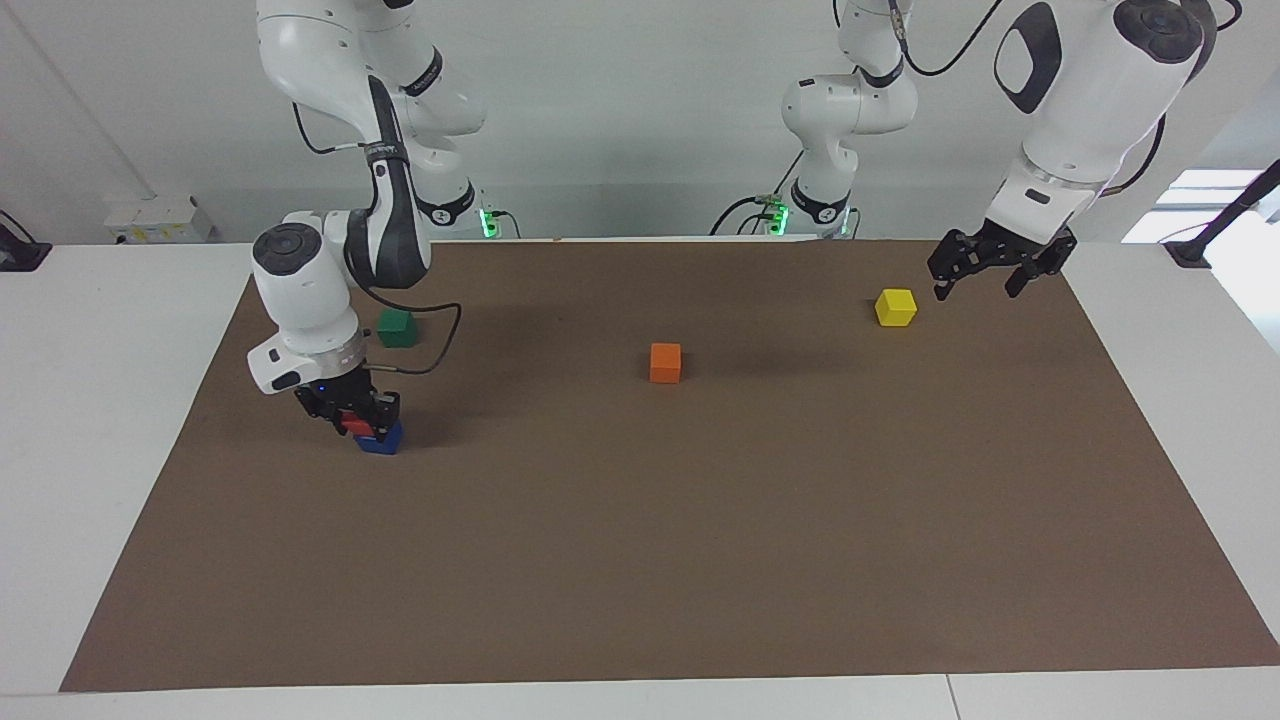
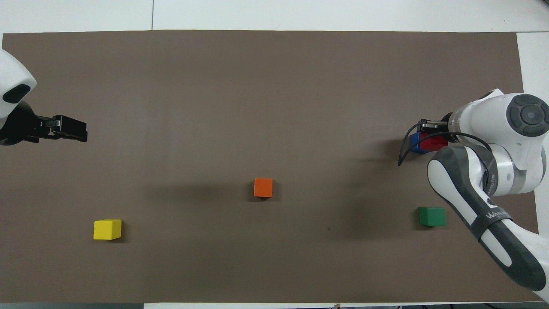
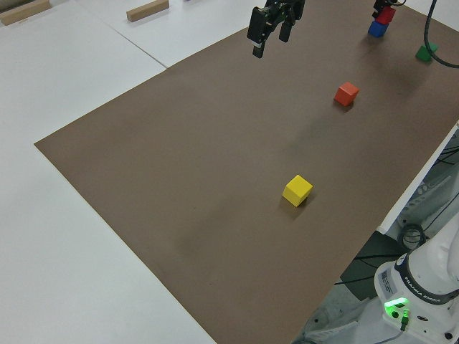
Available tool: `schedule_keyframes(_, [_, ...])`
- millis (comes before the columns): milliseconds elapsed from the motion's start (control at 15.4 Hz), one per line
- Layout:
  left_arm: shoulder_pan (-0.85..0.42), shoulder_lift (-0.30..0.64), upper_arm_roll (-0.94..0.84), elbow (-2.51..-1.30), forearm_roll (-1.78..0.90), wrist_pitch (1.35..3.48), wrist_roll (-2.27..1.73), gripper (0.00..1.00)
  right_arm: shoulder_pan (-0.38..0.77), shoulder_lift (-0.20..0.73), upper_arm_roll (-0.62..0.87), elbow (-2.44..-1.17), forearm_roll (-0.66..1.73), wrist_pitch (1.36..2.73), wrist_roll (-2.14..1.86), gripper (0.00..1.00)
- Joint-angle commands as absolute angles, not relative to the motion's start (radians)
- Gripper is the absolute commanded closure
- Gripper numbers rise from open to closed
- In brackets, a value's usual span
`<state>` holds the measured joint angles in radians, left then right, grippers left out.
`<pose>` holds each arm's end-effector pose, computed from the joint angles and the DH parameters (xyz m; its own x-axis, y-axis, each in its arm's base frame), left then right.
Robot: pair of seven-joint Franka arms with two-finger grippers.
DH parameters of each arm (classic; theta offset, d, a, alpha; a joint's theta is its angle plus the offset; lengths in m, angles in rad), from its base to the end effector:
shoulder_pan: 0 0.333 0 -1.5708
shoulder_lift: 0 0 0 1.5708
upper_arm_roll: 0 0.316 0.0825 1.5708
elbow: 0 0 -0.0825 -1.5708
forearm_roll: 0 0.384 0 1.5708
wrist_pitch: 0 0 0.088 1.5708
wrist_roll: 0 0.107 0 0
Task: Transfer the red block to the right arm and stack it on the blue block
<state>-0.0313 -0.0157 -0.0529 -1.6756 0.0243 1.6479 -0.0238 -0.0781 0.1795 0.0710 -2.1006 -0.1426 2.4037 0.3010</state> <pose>0.5523 -0.0444 0.5902 0.9980 -0.0622 -0.0114 -0.0625 -0.9977 -0.0253 0.5832 -0.0060 0.3467 0.9688 -0.2028 0.1422 -0.2124 -0.9756 0.0557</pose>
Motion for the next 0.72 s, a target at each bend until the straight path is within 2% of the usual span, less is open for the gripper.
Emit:
schedule_keyframes(0, [-0.029, -0.026, -0.052, -1.687, 0.014, 1.641, -0.032, 0.00, -0.072, 0.181, 0.077, -2.105, -0.155, 2.393, 0.345, 1.00])
schedule_keyframes(651, [-0.029, -0.026, -0.051, -1.687, 0.014, 1.641, -0.032, 0.00, -0.084, 0.181, 0.075, -2.094, -0.153, 2.359, 0.366, 1.00])
